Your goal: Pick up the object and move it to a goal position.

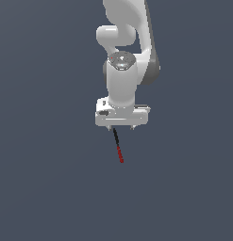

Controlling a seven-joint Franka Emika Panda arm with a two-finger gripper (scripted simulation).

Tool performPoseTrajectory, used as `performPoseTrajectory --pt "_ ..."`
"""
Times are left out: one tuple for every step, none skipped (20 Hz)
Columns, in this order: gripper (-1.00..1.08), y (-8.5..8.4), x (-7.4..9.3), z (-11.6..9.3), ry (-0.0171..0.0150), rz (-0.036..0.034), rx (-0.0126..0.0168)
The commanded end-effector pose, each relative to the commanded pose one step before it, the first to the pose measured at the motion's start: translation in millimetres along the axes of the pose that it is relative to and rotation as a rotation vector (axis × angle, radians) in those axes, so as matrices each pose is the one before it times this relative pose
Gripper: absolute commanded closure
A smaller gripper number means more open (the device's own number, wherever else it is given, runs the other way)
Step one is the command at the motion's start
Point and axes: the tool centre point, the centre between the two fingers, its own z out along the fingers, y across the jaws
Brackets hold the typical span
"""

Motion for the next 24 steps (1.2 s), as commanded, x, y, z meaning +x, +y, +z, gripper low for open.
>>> performPoseTrajectory --pt "-0.92 0.01 0.00 0.00 0.00000 0.00000 0.00000" --pt "-0.92 0.37 -0.12 0.01 -0.00025 0.00060 -0.00024" --pt "-0.92 1.50 -0.30 0.21 -0.00103 0.00249 -0.00092" --pt "-0.92 2.31 -0.53 0.27 -0.00157 0.00383 -0.00139" --pt "-0.92 3.22 -0.74 0.38 -0.00220 0.00535 -0.00194" --pt "-0.92 4.11 -0.95 0.49 -0.00281 0.00683 -0.00246" --pt "-0.92 5.02 -1.15 0.62 -0.00344 0.00833 -0.00298" --pt "-0.92 5.22 -1.20 0.66 -0.00359 0.00866 -0.00307" --pt "-0.92 4.31 -0.98 0.57 -0.00296 0.00712 -0.00252" --pt "-0.92 3.37 -0.76 0.47 -0.00233 0.00555 -0.00196" --pt "-0.92 2.43 -0.55 0.37 -0.00168 0.00396 -0.00141" --pt "-0.92 1.50 -0.33 0.26 -0.00105 0.00240 -0.00088" --pt "-0.92 0.56 -0.12 0.13 -0.00039 0.00083 -0.00033" --pt "-0.92 -0.35 0.09 -0.01 0.00024 -0.00062 0.00020" --pt "-0.92 -1.17 0.23 -0.28 0.00082 -0.00177 0.00070" --pt "-0.92 -0.48 0.10 -0.24 0.00036 -0.00048 0.00033" --pt "-0.92 0.09 -0.01 0.46 -0.00012 -0.00066 -0.00018" --pt "-0.92 0.05 -0.01 1.17 -0.00022 -0.00203 -0.00038" --pt "-0.92 -0.08 0.02 1.83 -0.00022 -0.00348 -0.00048" --pt "-0.92 -0.24 0.05 2.47 -0.00020 -0.00494 -0.00056" --pt "-0.92 -0.40 0.06 3.13 -0.00021 -0.00644 -0.00065" --pt "-0.92 -0.51 0.07 3.79 -0.00023 -0.00785 -0.00073" --pt "-0.92 -0.65 0.05 4.43 -0.00025 -0.00925 -0.00079" --pt "-0.92 -0.74 0.02 5.05 -0.00031 -0.01054 -0.00085"
